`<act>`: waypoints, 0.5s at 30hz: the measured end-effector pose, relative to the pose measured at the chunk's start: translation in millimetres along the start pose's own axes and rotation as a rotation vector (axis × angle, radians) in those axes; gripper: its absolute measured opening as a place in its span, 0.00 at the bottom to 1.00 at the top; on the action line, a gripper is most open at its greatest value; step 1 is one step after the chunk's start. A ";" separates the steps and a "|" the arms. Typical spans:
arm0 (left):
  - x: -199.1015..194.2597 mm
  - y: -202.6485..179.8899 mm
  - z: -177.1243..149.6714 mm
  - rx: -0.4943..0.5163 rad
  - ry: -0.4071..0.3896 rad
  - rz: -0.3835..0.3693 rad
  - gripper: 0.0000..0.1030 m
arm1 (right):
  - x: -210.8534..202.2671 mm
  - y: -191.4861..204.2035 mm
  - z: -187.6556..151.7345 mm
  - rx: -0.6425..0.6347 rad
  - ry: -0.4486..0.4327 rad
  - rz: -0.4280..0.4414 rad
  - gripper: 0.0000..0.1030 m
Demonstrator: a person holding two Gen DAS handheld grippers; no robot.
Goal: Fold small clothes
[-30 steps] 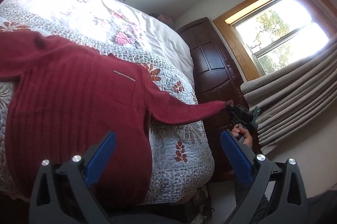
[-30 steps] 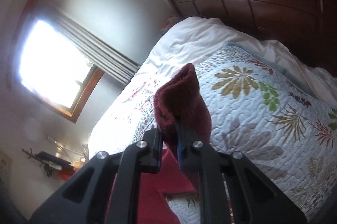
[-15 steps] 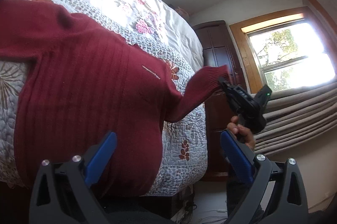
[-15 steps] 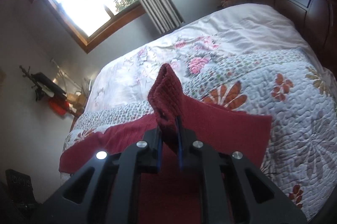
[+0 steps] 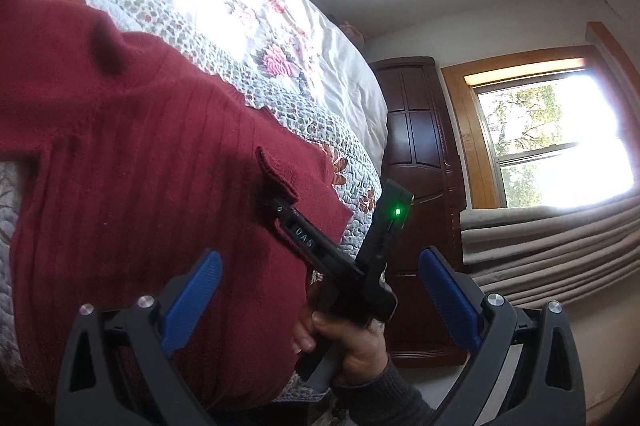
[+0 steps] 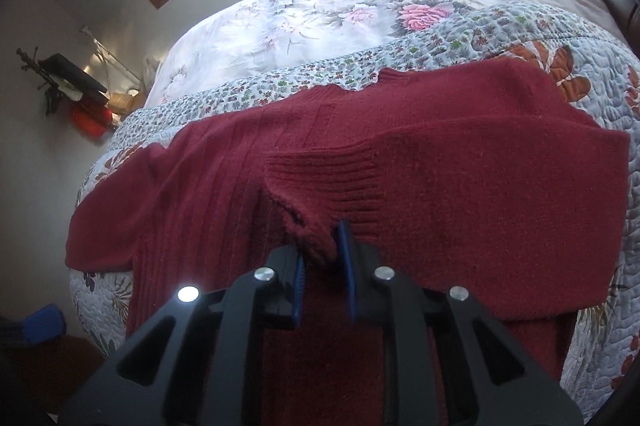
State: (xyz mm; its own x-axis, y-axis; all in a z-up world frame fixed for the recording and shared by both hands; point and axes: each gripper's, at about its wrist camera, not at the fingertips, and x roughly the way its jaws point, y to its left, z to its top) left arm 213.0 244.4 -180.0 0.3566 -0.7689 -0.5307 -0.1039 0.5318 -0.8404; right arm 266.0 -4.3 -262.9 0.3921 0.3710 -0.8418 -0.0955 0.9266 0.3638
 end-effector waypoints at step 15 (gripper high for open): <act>157.3 48.8 57.1 -0.203 0.278 0.140 0.96 | -132.9 -93.3 -120.3 0.210 -0.064 -0.002 0.50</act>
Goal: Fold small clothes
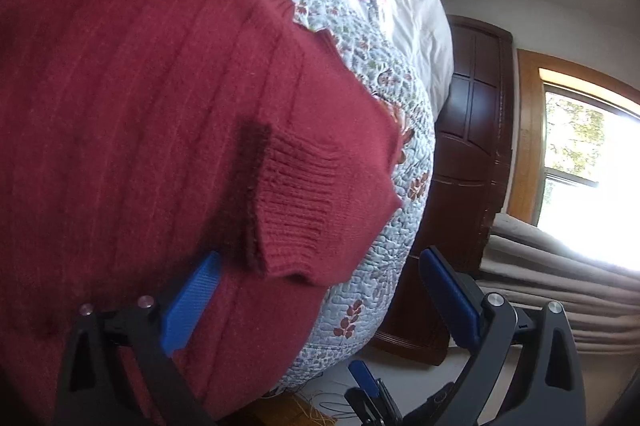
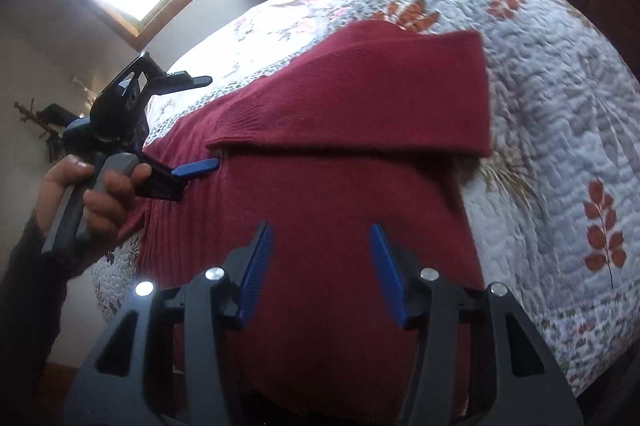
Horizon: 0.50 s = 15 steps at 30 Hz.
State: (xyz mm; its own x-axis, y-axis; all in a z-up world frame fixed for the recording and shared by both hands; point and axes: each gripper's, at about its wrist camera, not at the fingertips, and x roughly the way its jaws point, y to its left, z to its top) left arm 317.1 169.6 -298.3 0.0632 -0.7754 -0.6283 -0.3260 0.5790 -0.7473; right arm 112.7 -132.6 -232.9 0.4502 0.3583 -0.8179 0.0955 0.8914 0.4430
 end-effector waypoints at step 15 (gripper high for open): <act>-8.3 -47.4 13.9 0.220 -0.045 0.135 0.06 | -6.8 12.3 -29.6 0.088 0.025 0.092 0.50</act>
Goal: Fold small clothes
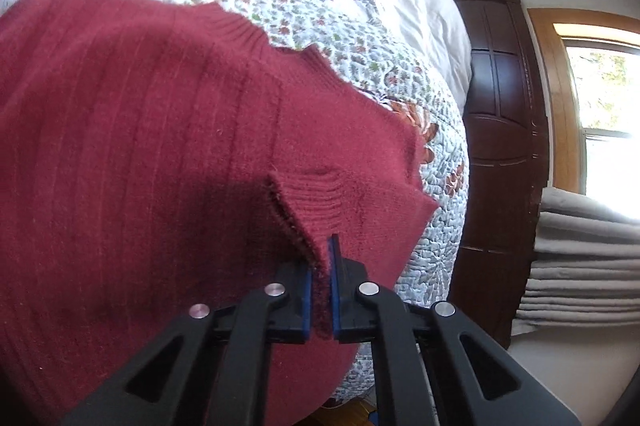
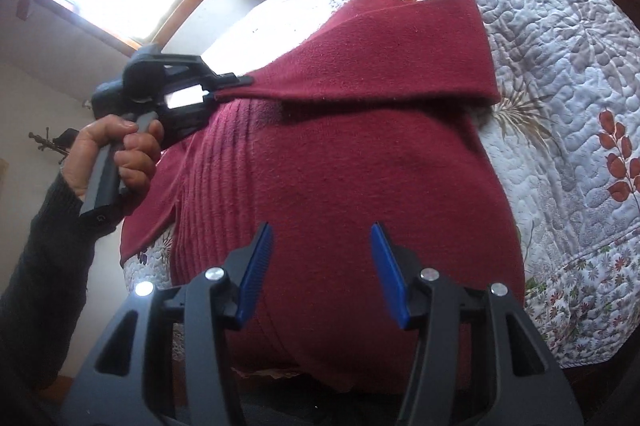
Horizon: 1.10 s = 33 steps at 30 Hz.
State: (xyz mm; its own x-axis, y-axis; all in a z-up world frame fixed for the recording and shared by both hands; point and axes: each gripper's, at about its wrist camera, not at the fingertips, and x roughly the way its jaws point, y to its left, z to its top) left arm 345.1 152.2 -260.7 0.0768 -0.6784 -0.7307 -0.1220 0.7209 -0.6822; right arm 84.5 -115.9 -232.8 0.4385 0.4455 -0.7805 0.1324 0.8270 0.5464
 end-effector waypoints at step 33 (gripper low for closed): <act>-130.1 173.1 21.0 -0.145 -0.193 -0.040 0.06 | 10.6 7.6 -2.3 0.017 0.045 -0.031 0.50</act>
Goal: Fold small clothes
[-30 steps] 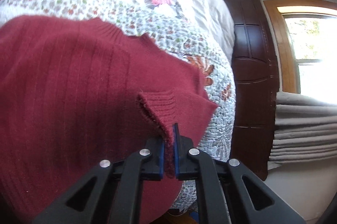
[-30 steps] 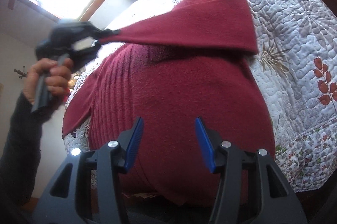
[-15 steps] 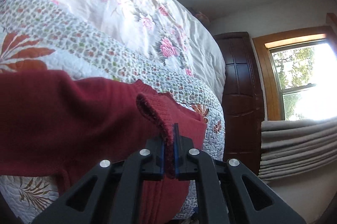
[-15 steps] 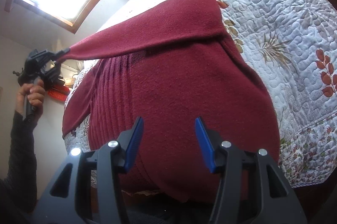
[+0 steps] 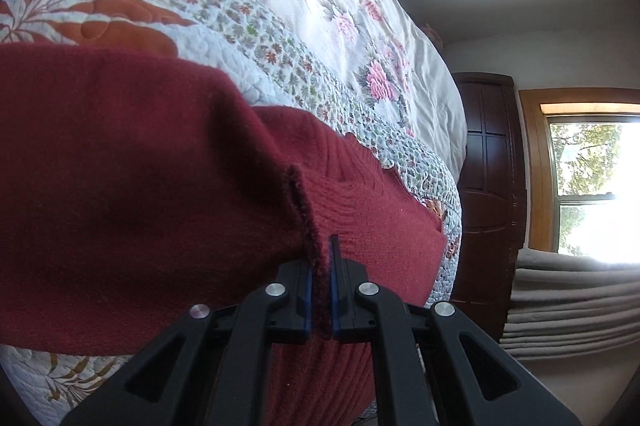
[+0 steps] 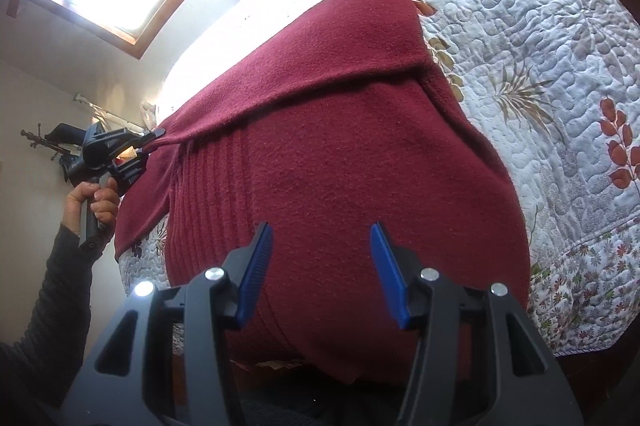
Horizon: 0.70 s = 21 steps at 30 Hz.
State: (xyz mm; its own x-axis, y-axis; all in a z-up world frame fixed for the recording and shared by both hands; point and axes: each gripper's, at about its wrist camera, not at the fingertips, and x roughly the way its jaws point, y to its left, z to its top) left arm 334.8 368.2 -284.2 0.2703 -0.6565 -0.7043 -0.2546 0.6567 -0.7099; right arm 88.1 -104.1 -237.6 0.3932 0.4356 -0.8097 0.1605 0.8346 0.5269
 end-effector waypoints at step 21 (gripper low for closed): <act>15.6 2.0 -37.6 -0.007 -0.102 0.013 0.61 | -9.6 20.9 0.9 -0.062 -0.012 0.036 0.51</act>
State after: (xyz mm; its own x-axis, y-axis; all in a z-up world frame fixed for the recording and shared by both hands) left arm 303.6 345.3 -297.0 0.3605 -0.6064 -0.7087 -0.2653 0.6618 -0.7012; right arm 88.5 -91.1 -218.6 0.4086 0.4621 -0.7871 0.0893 0.8380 0.5384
